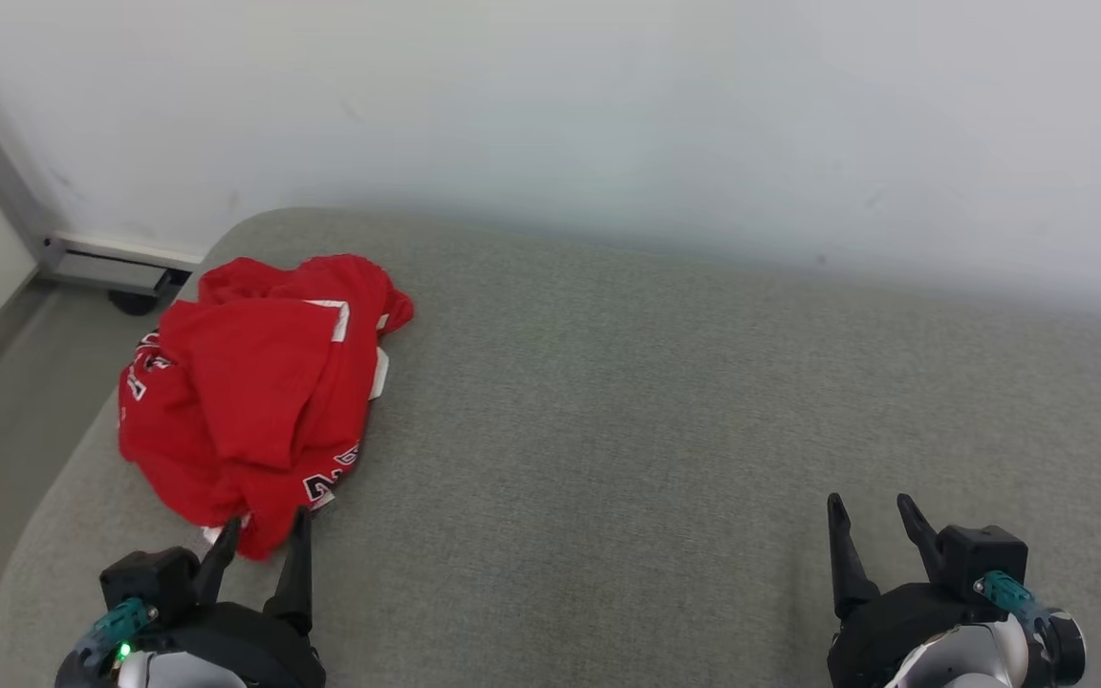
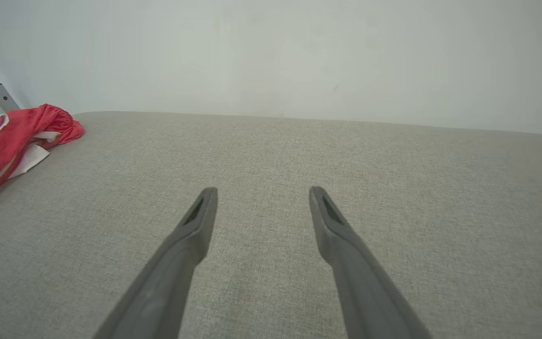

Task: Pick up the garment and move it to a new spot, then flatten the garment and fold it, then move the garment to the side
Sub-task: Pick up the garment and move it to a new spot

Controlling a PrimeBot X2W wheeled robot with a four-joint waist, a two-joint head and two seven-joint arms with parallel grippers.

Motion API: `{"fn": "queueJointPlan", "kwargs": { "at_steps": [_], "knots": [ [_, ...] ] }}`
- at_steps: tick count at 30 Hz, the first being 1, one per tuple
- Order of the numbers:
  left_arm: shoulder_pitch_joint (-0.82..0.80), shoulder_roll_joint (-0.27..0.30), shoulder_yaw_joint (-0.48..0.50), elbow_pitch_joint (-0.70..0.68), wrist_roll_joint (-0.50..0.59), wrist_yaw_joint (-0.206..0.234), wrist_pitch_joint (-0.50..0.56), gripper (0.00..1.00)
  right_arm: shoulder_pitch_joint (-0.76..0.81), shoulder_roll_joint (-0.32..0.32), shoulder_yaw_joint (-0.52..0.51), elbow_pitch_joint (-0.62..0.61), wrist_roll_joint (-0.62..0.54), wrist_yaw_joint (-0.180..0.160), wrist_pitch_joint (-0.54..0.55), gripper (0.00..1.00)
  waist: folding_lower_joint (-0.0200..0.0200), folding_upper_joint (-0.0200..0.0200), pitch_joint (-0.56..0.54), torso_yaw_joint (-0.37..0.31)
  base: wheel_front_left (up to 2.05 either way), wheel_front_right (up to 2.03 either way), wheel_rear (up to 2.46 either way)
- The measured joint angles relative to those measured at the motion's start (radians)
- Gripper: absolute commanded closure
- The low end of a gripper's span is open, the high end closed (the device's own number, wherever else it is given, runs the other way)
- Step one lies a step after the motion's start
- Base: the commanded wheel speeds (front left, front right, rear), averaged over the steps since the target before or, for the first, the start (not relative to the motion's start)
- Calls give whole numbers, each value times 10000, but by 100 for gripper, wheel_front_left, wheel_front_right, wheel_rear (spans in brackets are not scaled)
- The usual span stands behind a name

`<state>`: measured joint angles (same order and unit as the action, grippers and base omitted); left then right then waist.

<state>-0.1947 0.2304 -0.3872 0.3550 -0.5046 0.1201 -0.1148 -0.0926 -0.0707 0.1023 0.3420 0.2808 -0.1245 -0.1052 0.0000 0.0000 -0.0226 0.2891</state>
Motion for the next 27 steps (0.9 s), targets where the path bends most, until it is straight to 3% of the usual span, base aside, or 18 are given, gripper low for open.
{"fn": "queueJointPlan", "kwargs": {
  "at_steps": [11, 19, 27],
  "knots": [
    [4, 176, 199, 17, -136, 29, 370, 0, -228, 102, 267, -268, -12, 0, 100, 0, -1, 0, 123, 1205, 0, 0, 0],
    [-885, 188, 201, 194, -339, -136, 1289, 0, -158, 96, 297, -884, -94, 0, 176, 0, 0, 1, 458, 1303, 0, 0, 0],
    [-2927, 322, 280, 775, -848, -420, 3106, 0, 35, -40, 704, -2157, -548, 0, 527, 0, 0, 1, 1086, 1161, 0, 0, 0]
  ]
}}
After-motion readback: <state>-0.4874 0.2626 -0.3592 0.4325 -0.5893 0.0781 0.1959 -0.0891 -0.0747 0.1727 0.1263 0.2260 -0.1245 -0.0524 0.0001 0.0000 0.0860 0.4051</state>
